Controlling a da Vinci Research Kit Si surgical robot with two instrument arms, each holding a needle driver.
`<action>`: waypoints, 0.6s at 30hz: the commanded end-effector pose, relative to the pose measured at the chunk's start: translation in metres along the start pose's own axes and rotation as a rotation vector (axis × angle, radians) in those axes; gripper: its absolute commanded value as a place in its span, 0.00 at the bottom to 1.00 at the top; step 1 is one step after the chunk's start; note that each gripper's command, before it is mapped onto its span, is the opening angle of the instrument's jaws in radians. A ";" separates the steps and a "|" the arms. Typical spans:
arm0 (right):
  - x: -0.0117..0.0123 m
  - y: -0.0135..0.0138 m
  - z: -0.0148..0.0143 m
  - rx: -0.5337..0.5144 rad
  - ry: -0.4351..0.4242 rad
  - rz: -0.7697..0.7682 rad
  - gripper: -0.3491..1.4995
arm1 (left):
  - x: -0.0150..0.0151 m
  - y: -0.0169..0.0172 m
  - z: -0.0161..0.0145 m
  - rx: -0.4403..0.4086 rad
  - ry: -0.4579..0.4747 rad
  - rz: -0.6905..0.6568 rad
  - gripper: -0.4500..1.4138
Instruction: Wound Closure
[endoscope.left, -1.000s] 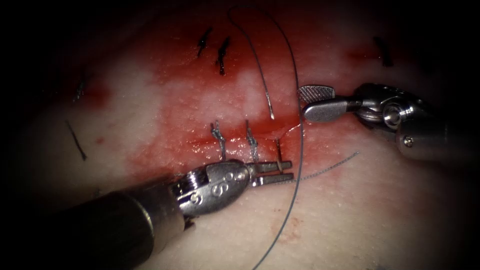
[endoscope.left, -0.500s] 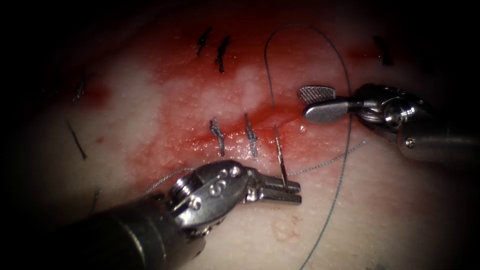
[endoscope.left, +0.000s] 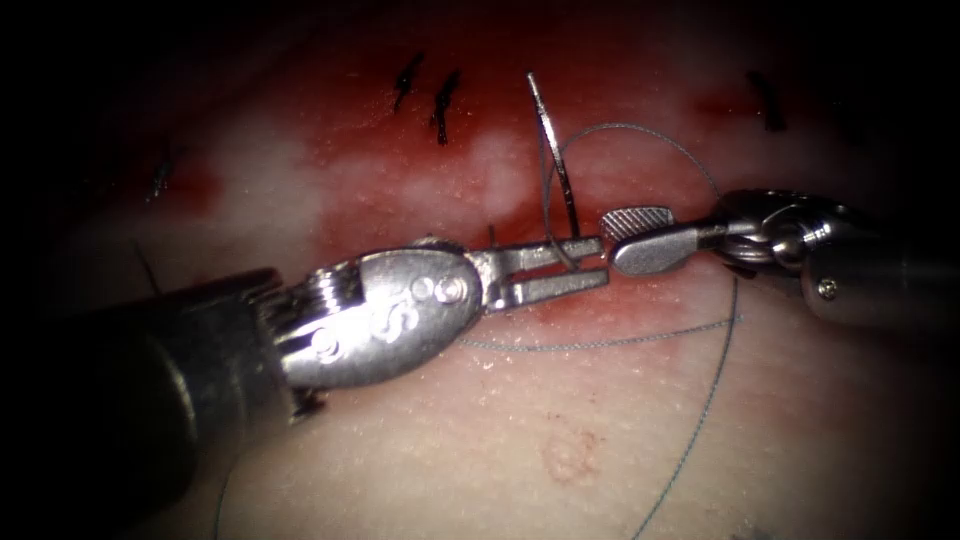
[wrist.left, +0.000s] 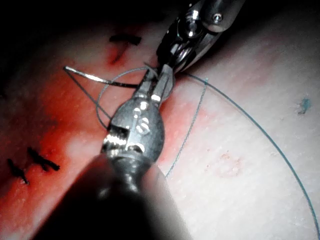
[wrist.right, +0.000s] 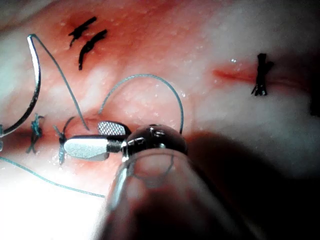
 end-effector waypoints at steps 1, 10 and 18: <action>-0.0003 0.0004 0.0007 -0.005 0.006 0.006 0.84 | 0.0002 -0.0003 0.0006 0.014 -0.001 0.025 0.00; 0.0001 0.0004 0.0000 -0.030 0.021 0.071 0.84 | 0.0012 0.0000 0.0011 0.049 -0.038 0.166 0.00; 0.0009 -0.0001 -0.0007 -0.042 0.033 0.125 0.84 | -0.0037 0.0035 0.0027 -0.013 -0.132 0.232 0.00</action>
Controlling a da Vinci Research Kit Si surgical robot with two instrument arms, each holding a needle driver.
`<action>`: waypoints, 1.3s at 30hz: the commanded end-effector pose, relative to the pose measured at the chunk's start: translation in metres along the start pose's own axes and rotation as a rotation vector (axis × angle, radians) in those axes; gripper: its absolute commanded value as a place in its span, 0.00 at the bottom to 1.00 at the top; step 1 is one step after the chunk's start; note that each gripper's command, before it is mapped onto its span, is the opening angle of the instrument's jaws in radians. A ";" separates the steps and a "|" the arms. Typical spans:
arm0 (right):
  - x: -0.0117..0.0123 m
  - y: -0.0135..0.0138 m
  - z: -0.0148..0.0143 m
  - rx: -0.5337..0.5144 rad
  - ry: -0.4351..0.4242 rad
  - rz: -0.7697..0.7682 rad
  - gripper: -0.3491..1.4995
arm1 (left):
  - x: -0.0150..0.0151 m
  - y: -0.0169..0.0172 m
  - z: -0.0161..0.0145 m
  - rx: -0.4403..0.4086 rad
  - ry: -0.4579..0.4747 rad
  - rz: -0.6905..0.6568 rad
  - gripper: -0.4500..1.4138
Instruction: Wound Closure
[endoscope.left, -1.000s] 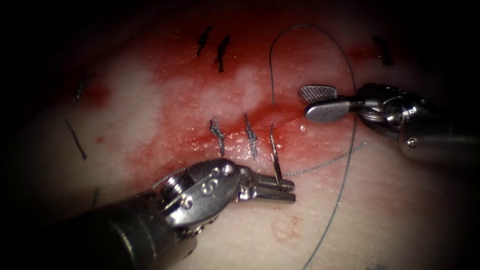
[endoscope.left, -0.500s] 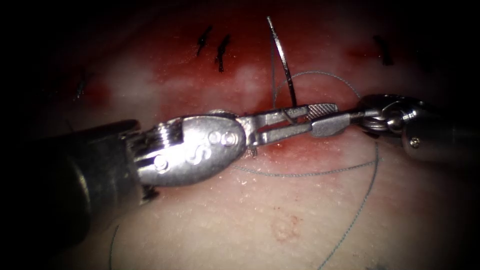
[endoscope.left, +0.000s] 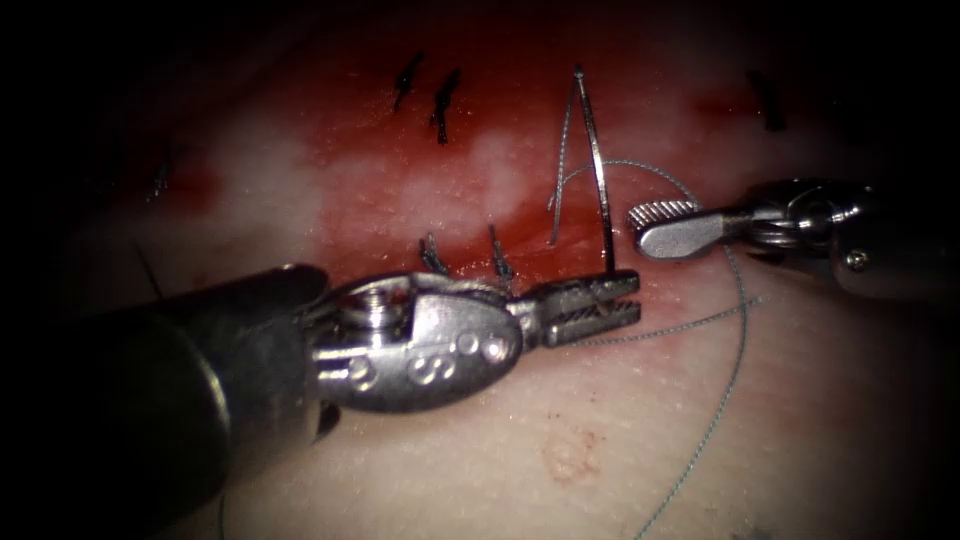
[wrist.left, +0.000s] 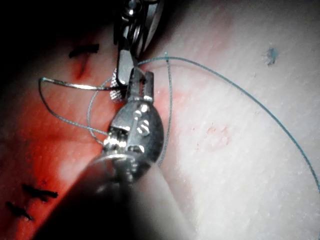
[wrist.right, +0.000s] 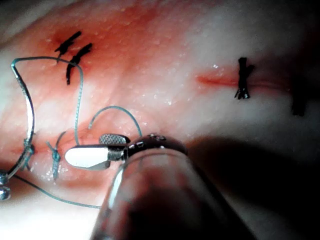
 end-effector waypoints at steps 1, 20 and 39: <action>-0.0002 0.0002 0.0009 0.003 -0.001 0.008 0.84 | -0.0007 0.0002 0.0010 -0.001 -0.009 0.005 0.00; 0.0000 -0.0017 0.0032 0.008 -0.005 0.068 0.95 | -0.0022 0.0017 0.0042 0.005 -0.150 0.100 0.00; 0.0000 -0.0024 0.0055 -0.019 -0.039 0.049 0.89 | -0.0022 0.0022 0.0042 -0.006 -0.146 0.102 0.00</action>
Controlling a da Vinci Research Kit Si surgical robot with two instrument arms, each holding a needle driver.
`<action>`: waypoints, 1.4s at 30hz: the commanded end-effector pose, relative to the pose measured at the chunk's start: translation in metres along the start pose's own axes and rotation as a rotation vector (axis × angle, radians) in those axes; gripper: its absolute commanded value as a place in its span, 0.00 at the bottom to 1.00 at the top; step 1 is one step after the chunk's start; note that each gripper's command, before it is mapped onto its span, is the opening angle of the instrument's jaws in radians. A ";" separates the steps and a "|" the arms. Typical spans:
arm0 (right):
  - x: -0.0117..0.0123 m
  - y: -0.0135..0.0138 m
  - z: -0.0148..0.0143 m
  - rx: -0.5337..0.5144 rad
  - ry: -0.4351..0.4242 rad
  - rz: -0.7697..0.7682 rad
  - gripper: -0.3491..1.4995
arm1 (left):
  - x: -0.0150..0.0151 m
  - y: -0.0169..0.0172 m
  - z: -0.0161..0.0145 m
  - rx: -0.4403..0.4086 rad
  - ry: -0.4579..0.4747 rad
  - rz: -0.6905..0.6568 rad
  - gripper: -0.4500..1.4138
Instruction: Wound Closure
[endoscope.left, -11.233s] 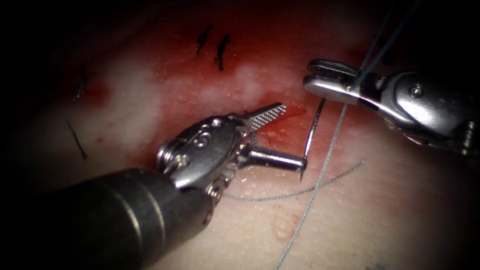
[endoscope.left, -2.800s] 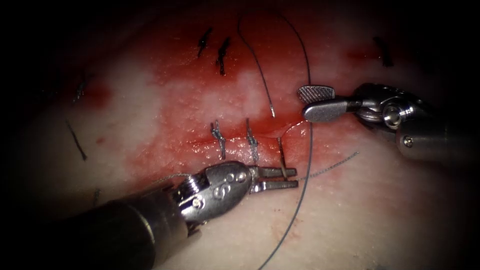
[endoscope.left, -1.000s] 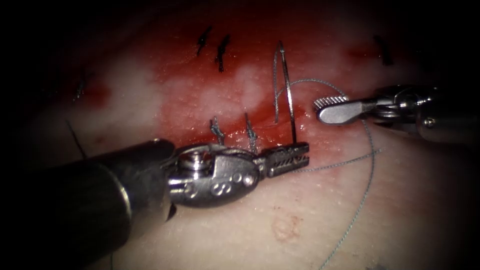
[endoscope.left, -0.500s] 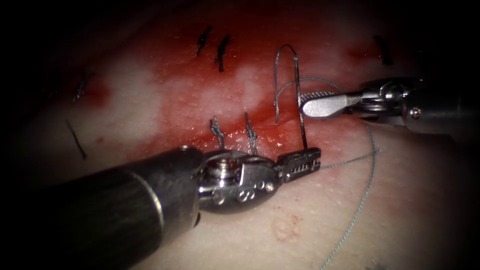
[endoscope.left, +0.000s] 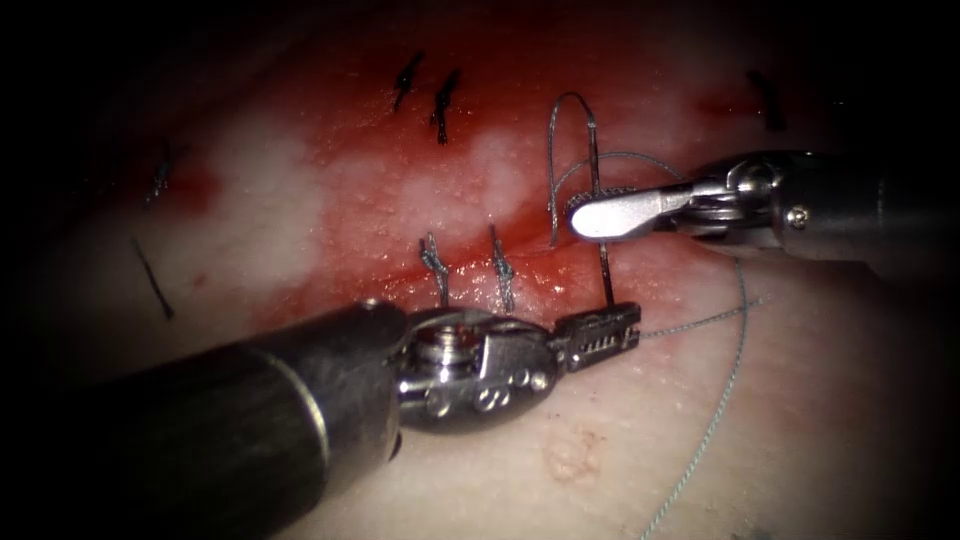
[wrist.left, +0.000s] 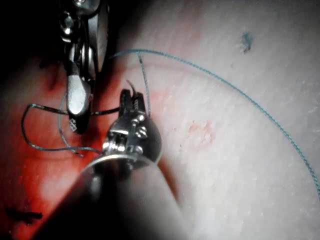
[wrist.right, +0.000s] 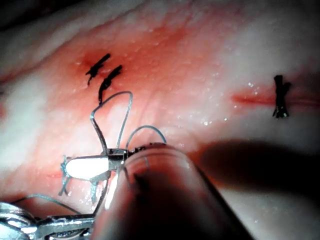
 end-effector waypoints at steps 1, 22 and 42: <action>-0.0002 0.0003 0.0009 0.003 -0.002 -0.002 0.89 | -0.0001 0.0001 0.0008 0.000 0.002 0.000 0.00; 0.0015 0.0014 -0.0004 -0.139 -0.024 -0.243 0.00 | 0.0005 -0.0004 0.0000 -0.018 0.003 -0.007 0.96; 0.0021 0.0017 0.0000 0.096 0.101 -0.612 0.00 | -0.0040 -0.0036 -0.0013 -0.215 0.076 -0.507 0.00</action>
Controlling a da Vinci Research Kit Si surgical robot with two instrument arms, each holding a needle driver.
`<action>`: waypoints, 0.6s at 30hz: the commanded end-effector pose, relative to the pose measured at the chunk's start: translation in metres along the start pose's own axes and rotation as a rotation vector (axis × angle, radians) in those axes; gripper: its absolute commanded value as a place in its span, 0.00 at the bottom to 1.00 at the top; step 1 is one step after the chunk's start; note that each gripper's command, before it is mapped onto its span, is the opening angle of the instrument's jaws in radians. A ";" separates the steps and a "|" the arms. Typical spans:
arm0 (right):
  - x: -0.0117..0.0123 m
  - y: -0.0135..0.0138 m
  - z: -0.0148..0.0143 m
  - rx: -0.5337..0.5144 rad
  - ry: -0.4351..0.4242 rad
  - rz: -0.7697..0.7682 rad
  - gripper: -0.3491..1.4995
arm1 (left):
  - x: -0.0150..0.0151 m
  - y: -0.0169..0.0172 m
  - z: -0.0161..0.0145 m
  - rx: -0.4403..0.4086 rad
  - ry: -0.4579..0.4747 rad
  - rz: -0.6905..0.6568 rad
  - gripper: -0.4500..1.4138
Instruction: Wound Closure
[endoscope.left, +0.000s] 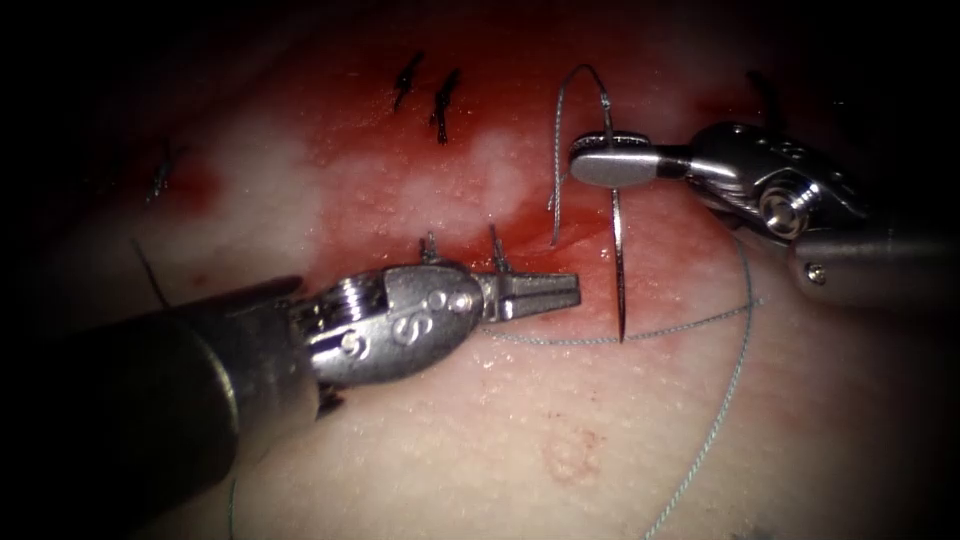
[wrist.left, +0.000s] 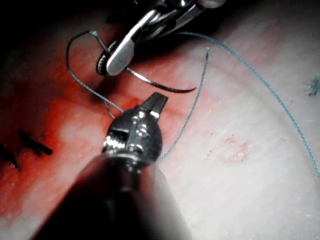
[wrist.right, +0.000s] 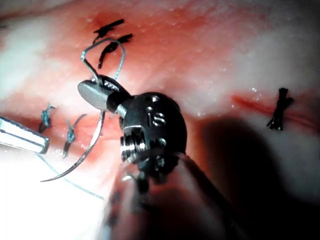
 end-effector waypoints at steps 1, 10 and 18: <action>-0.0007 0.0001 0.0009 0.013 0.012 -0.016 0.00 | -0.0005 -0.0005 0.0010 -0.006 -0.032 -0.005 0.00; -0.0006 0.0002 0.0010 0.059 0.093 -0.164 0.00 | -0.0039 -0.0027 0.0039 0.002 -0.226 -0.023 0.00; -0.0005 -0.0001 0.0010 0.086 0.107 -0.250 0.00 | -0.0063 -0.0045 0.0049 0.035 -0.294 -0.034 0.00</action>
